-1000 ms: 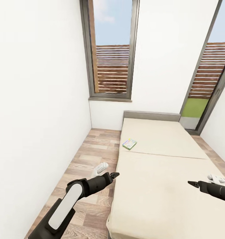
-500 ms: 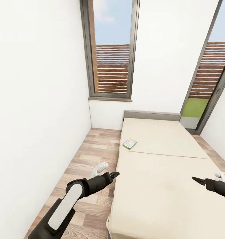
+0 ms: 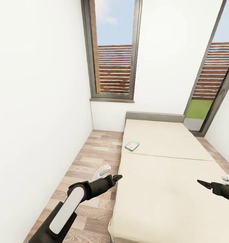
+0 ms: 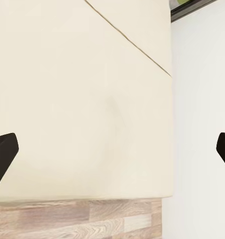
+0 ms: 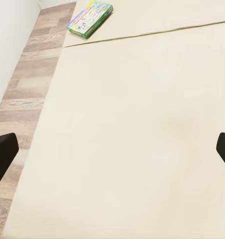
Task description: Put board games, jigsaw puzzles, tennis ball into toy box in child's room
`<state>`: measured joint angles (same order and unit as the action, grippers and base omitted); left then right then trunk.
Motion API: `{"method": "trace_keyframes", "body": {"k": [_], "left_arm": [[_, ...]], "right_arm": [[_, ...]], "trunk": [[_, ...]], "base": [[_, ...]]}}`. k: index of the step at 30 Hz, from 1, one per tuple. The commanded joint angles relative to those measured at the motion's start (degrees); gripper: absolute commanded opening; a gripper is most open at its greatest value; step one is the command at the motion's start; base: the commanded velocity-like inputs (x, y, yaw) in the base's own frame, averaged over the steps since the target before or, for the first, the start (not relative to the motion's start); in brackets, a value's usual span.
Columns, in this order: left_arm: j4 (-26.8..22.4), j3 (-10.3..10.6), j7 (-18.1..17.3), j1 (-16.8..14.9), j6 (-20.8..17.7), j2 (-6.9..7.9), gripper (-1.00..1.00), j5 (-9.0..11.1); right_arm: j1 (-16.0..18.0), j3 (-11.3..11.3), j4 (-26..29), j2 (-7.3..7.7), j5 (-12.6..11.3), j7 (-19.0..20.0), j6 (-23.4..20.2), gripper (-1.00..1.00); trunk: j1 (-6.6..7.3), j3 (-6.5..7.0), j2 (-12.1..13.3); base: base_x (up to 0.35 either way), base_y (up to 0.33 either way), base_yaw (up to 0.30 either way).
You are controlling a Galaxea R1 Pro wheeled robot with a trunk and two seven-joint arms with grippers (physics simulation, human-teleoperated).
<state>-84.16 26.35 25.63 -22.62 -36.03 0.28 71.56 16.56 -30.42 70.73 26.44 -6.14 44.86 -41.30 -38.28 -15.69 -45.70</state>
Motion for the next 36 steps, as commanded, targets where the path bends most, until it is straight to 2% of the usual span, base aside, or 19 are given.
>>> {"method": "trace_keyframes", "body": {"k": [1, 5, 17, 28, 36], "left_arm": [[-0.1, 0.1, 0.6, -0.1, 0.0, 0.03, 1.0, 0.6], [-0.1, 0.1, 0.5, -0.1, 0.0, 0.05, 1.0, 0.6], [-0.1, 0.2, -0.5, 0.0, -0.4, 0.14, 1.0, 1.1], [0.4, 0.4, -2.7, 1.6, -0.4, 0.19, 1.0, 0.7], [0.6, 0.5, -3.7, 3.0, -0.2, 0.19, 1.0, -0.2]], "right_arm": [[0.0, -0.1, 0.0, 0.01, -0.4, 0.0, -0.4, 1.0], [-0.1, -0.1, 2.1, -0.32, -0.3, 0.0, -0.5, 1.0], [-0.3, -0.2, 4.4, -2.77, 0.1, 0.0, -0.4, 1.0], [-0.4, -0.3, 4.5, -3.38, 0.2, -0.2, -0.3, 1.0], [-0.7, -0.3, 2.9, -3.55, 0.2, -0.3, 0.9, 1.0]], "trunk": [[-0.24, -0.27, -0.5], [-1.12, -0.99, -2.1], [-1.12, -0.99, -2.1], [-1.12, -0.99, -2.1], [-1.12, -0.99, -2.1]], "base": [[0.0, 0.0, 0.0], [0.0, 0.0, 0.0], [0.0, 0.0, -0.071], [0.009, 0.001, -0.2], [0.171, 0.068, -0.073]]}}
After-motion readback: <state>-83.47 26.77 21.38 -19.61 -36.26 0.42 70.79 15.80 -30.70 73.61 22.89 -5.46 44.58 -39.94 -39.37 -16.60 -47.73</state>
